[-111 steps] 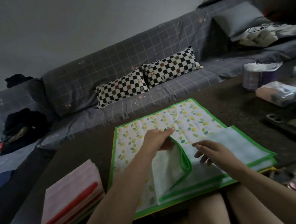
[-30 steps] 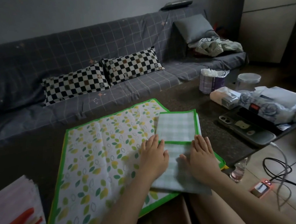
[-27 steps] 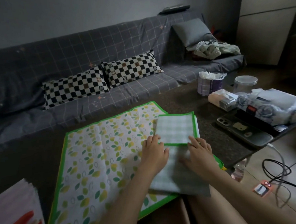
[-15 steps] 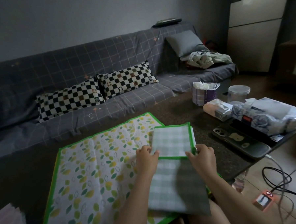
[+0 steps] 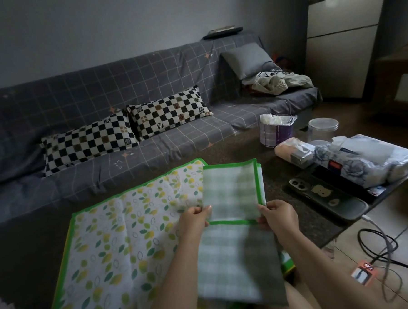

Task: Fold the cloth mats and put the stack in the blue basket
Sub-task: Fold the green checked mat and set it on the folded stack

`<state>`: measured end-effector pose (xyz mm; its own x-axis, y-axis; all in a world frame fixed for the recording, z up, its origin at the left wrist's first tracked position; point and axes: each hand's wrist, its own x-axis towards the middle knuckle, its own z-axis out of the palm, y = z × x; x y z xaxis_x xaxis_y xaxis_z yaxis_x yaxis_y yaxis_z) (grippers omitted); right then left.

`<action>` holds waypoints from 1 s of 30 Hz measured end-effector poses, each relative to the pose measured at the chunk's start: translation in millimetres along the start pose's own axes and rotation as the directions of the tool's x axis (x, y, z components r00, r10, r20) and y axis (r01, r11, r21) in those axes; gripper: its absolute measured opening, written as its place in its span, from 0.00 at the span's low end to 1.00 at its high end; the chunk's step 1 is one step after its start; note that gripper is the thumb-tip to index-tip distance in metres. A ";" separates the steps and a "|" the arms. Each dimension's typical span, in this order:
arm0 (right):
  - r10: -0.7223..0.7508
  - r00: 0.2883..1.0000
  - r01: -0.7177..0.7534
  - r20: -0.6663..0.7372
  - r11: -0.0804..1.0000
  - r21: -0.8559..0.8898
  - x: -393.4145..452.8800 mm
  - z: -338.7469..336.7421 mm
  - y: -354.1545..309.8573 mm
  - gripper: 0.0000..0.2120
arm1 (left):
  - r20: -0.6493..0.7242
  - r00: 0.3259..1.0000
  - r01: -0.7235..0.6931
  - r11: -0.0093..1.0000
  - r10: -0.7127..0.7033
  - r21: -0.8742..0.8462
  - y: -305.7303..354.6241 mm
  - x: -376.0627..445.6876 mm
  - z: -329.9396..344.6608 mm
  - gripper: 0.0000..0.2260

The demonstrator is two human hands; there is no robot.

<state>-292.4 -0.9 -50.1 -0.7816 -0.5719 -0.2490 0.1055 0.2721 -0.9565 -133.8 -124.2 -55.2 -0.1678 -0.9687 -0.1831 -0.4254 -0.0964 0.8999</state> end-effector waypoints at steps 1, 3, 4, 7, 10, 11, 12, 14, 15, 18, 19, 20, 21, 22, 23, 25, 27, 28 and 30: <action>0.007 1.000 -0.009 0.025 0.998 0.064 -0.5 -1.2 1.2 0.04 | 0.016 1.000 0.002 0.999 -0.001 -0.050 0.0 -0.3 -1.3 0.10; 0.015 0.996 -0.029 0.086 0.987 0.157 -1.2 -5.2 2.4 0.04 | 0.050 0.999 0.001 0.993 0.005 -0.117 0.1 -3.2 -6.3 0.09; 0.000 0.994 -0.020 0.112 0.985 0.174 -2.0 -7.4 2.4 0.04 | 0.049 0.999 0.003 0.989 0.005 -0.149 0.2 -5.8 -9.2 0.09; -0.097 0.980 0.060 0.172 0.975 0.212 -1.9 -9.9 -3.0 0.04 | 0.024 0.999 0.042 0.943 -0.036 -0.330 -3.6 -14.9 -20.2 0.09; -0.151 0.951 0.096 0.270 0.974 0.205 0.0 -2.4 -15.1 0.04 | -0.045 0.999 -0.003 0.920 -0.016 -0.393 -9.1 -25.7 -36.8 0.07; -0.153 0.939 0.097 0.307 0.977 0.188 2.0 1.7 -16.7 0.05 | -0.063 0.998 -0.029 0.923 0.005 -0.383 -12.7 -26.9 -42.0 0.07; -0.156 0.927 0.105 0.340 0.981 0.165 3.0 5.2 -17.2 0.06 | -0.068 0.998 -0.040 0.924 0.016 -0.380 -16.0 -29.3 -46.9 0.07; -0.149 0.911 0.105 0.385 0.985 0.133 3.8 10.3 -14.0 0.08 | -0.061 0.998 -0.045 0.919 0.023 -0.393 -22.8 -34.0 -52.8 0.07; -0.146 0.904 0.104 0.401 0.987 0.125 2.5 11.4 -12.7 0.09 | -0.054 0.998 -0.048 0.914 0.029 -0.402 -26.2 -36.7 -54.2 0.06; -0.113 0.890 0.071 0.441 0.991 0.110 0.1 9.1 -12.5 0.10 | -0.027 0.998 -0.058 0.900 0.052 -0.432 -28.2 -48.1 -54.7 0.07; -0.093 0.884 0.033 0.458 0.990 0.137 1.2 8.0 -13.5 0.11 | -0.020 0.999 -0.036 0.884 0.030 -0.465 -27.9 -50.2 -55.5 0.11; -0.072 0.880 -0.006 0.469 0.986 0.164 2.4 6.7 -14.7 0.13 | -0.008 1.000 -0.006 0.863 0.002 -0.504 -27.3 -52.9 -56.6 0.14; -0.050 0.880 -0.041 0.472 0.983 0.181 4.2 5.3 -15.4 0.15 | 0.005 1.000 0.016 0.853 -0.016 -0.521 -28.6 -53.0 -58.7 0.19; -0.027 0.882 -0.057 0.470 0.985 0.162 4.8 4.2 -15.3 0.16 | 0.025 1.000 0.018 0.865 -0.006 -0.502 -30.1 -53.5 -61.4 0.23; -0.009 0.884 -0.057 0.467 0.990 0.128 6.7 3.4 -13.4 0.17 | 0.041 0.999 0.002 0.905 0.017 -0.426 -31.0 -54.6 -64.9 0.25; -0.016 0.892 0.017 0.452 1.000 0.001 5.5 -0.5 -12.0 0.16 | 0.059 0.995 -0.062 0.963 0.080 -0.263 -31.7 -58.5 -70.3 0.28; -0.094 0.891 0.166 0.443 0.978 -0.128 3.5 -4.1 -13.9 0.17 | 0.069 0.986 -0.140 0.982 0.150 -0.124 -31.3 -60.7 -72.7 0.26; -0.131 0.878 0.243 0.461 0.951 -0.192 0.9 -5.6 -16.4 0.17 | 0.071 0.982 -0.168 0.984 0.172 -0.058 -30.9 -61.1 -73.0 0.24; -0.191 0.830 0.397 0.524 0.863 -0.314 -5.8 -7.5 -20.5 0.13 | 0.097 0.974 -0.210 0.976 0.204 0.051 -30.2 -63.9 -72.8 0.17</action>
<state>-294.6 2.7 -27.9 -0.3465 -0.9323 -0.1038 -0.4122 0.2507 -0.8759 -45.4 -76.0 -41.9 -0.3368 -0.9410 -0.0333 -0.4253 0.1205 0.8970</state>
